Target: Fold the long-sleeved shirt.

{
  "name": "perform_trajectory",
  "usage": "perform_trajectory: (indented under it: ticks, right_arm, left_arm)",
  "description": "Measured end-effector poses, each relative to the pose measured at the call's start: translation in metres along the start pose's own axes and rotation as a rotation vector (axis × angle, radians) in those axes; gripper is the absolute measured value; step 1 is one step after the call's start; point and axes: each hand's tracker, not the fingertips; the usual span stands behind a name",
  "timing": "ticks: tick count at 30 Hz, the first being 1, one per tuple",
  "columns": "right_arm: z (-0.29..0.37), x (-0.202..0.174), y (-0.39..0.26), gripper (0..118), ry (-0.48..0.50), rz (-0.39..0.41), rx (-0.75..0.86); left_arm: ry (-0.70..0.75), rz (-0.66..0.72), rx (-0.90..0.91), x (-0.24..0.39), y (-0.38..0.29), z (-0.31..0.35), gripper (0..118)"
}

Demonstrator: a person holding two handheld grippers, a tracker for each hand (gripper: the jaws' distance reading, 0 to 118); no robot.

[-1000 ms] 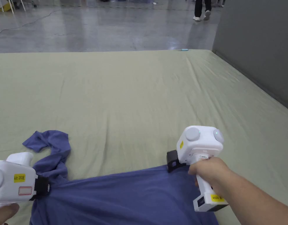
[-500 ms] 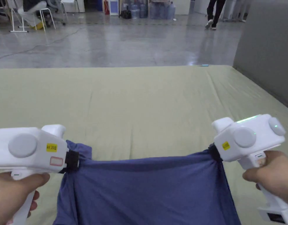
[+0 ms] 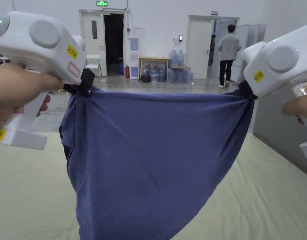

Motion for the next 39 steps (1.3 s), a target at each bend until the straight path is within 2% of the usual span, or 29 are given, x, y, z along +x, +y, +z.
perform_trajectory:
  ticks: [6, 10, 14, 16, 18, 23, 26, 29, 32, 35, 37, 39]
  right_arm:
    - [0.006, 0.023, 0.098, 0, -0.076, -0.017, 0.091]
    - [0.018, 0.047, 0.144, 0, -0.060, -0.154, 0.154]
    - [0.029, 0.061, 0.169, 0, -0.118, -0.172, 0.218]
    - [0.034, 0.069, 0.177, 0, -0.125, -0.209, 0.249]
    - [0.036, 0.075, 0.181, 0, -0.109, -0.221, 0.257]
    - [0.023, 0.075, 0.178, 0, -0.106, -0.230, 0.268]
    - [0.003, 0.062, 0.150, 0, -0.061, -0.254, 0.241]
    - [-0.038, 0.041, 0.102, 0, -0.018, -0.246, 0.159]
    - [-0.090, 0.010, 0.032, 0, 0.042, -0.215, 0.058]
    - [-0.135, -0.028, -0.054, 0, 0.089, -0.188, -0.068]
    - [-0.162, -0.052, -0.112, 0, 0.111, -0.186, -0.163]
    - [-0.176, -0.067, -0.158, 0, 0.154, -0.212, -0.240]
  left_arm:
    - [0.059, 0.086, 0.097, -0.020, 0.089, 0.019, 0]
    - [0.119, 0.192, 0.173, -0.028, 0.132, 0.031, 0]
    - [0.149, 0.144, 0.288, -0.018, 0.157, 0.046, 0]
    - [0.162, 0.097, 0.350, -0.012, 0.165, 0.054, 0]
    - [0.199, 0.092, 0.341, -0.017, 0.179, 0.048, 0]
    - [0.167, 0.115, 0.320, -0.024, 0.172, 0.023, 0]
    - [0.152, 0.096, 0.258, -0.025, 0.151, -0.014, 0]
    - [0.114, 0.097, 0.161, -0.021, 0.108, -0.063, 0]
    - [0.055, 0.133, 0.053, -0.005, 0.041, -0.106, 0]
    - [0.025, 0.149, -0.135, 0.008, -0.032, -0.161, 0]
    - [0.023, 0.147, -0.268, 0.018, -0.086, -0.193, 0]
    - [-0.014, 0.123, -0.312, 0.034, -0.133, -0.199, 0]
